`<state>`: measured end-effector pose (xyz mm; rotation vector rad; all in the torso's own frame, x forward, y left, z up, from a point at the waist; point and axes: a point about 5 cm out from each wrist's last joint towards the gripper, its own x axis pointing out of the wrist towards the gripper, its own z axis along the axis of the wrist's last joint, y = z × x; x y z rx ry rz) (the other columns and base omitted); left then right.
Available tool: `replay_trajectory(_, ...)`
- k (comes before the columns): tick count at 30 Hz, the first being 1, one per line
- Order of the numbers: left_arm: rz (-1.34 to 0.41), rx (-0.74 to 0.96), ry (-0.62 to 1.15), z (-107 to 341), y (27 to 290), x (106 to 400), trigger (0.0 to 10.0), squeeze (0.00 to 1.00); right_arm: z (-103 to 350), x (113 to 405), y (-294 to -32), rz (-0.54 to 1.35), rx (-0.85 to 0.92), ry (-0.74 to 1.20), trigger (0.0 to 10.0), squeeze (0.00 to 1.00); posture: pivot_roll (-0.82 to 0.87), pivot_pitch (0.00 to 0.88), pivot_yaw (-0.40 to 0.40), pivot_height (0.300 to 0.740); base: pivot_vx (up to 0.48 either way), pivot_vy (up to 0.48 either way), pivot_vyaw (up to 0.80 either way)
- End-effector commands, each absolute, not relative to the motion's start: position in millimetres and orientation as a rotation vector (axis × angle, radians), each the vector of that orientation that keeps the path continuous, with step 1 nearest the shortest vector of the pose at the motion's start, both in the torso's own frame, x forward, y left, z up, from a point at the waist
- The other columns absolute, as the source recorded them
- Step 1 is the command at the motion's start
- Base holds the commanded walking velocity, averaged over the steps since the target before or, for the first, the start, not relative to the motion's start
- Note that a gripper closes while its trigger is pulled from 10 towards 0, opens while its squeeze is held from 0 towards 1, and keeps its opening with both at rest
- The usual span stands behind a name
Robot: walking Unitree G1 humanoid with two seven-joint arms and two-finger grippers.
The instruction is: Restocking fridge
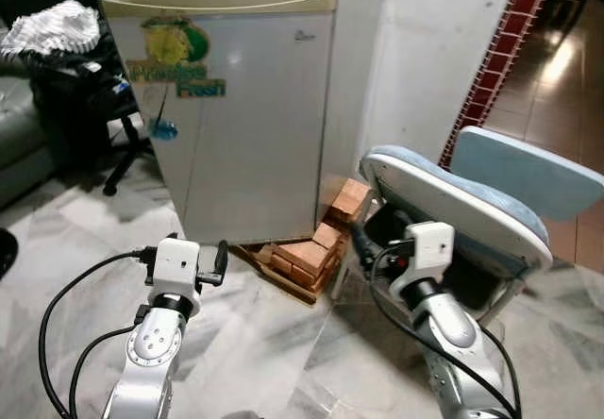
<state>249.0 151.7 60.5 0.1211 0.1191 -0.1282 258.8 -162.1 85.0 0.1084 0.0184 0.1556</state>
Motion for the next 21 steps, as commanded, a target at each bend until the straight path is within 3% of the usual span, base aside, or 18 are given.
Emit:
replay_trajectory(1, -0.123, 0.152, 0.125, 60, 160, 249, 10.0, 0.0, 90, 259, -165, 0.117, 0.109, -0.01, 10.0, 0.0, -0.02, 0.0, 0.04, 0.74, 0.0, 0.48, 0.0)
replay_trajectory(6, -0.116, 0.161, 0.118, 60, 159, 252, 10.0, 0.0, 90, 257, -173, 0.054, 0.008, -0.023, 10.0, 0.0, -0.03, 0.0, 0.041, 0.74, 0.0, 0.48, 0.0)
replay_trajectory(12, -0.091, 0.148, 0.114, 61, 161, 252, 10.0, 0.0, 88, 257, -184, -0.062, 0.05, 0.009, 10.0, 0.0, -0.02, 0.0, 0.035, 0.74, 0.0, 0.48, 0.0)
replay_trajectory(21, -0.084, 0.137, 0.102, 64, 170, 251, 10.0, 0.0, 88, 250, -189, -0.083, 0.025, -0.012, 10.0, 0.0, -0.01, 0.0, 0.036, 0.74, 0.0, 0.48, 0.0)
